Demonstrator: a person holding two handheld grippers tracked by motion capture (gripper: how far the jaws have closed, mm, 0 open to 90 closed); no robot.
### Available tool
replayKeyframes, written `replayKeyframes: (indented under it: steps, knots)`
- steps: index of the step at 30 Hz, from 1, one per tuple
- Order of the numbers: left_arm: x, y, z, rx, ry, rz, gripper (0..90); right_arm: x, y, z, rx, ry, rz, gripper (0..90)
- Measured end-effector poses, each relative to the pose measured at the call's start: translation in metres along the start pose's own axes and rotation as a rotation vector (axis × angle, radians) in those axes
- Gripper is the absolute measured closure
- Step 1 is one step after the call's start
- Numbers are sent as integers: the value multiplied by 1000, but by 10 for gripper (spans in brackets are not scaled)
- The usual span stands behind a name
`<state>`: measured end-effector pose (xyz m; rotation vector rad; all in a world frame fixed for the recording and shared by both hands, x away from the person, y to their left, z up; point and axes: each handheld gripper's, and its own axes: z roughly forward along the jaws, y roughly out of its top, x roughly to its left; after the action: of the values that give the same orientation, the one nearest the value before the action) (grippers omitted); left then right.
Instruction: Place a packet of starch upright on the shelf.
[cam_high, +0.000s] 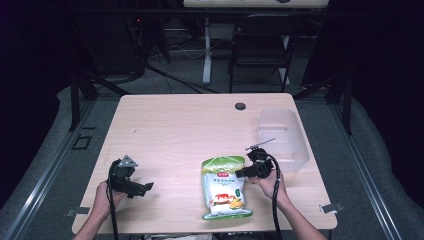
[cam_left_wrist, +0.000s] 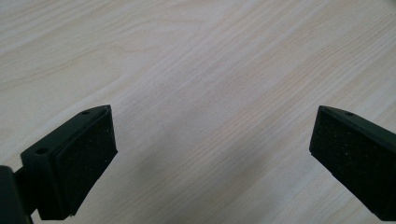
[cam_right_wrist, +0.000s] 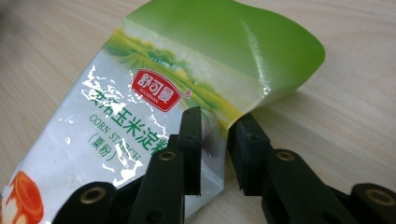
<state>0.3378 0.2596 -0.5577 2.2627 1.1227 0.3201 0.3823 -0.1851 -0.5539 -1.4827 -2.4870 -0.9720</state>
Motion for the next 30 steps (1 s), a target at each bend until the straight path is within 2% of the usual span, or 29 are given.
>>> replayKeyframes:
  steps: [4,5,7,8,9,13,14,16,17,18,20,21,22,23,24,25,26,30]
  knots:
    - [-1,1,0,1,-2,5,4,-4,5,4,12,4,25,620]
    - [-1,1,0,0,-3,5,4,-4,8,7,8,0,37,551]
    - [-1,1,0,2,-2,6,4,-5,10,8,17,4,38,527]
    - [0,0,0,2,-3,5,4,-5,12,11,15,2,48,459]
    - [0,0,0,2,-3,5,4,-5,12,11,15,2,48,459]
    - [-1,1,1,1,-1,6,4,-7,17,16,6,20,52,356]
    - [-1,1,1,0,-2,6,4,-8,19,15,23,20,42,351]
    - [-1,1,1,-1,-4,6,4,-9,20,17,24,41,38,350]
    - [-1,1,1,0,-3,6,4,-8,20,19,15,30,35,397]
    - [-1,1,1,2,-2,6,4,-8,20,19,15,30,35,397]
    - [-1,1,1,2,0,7,5,-8,20,19,16,36,34,484]
    - [-1,1,1,2,2,6,5,-8,20,20,14,60,35,557]
    - [-1,1,1,2,2,6,6,-8,20,20,14,60,35,557]
    - [-1,1,1,2,2,6,6,-7,19,19,6,67,29,633]
    - [-1,1,1,3,2,6,6,-7,19,19,6,67,29,633]
    - [-1,1,1,3,2,6,6,-6,19,19,1,65,28,685]
    - [-1,1,1,2,2,6,6,-7,19,19,14,86,19,772]
    - [-2,1,1,4,5,8,7,-7,19,20,30,100,-4,841]
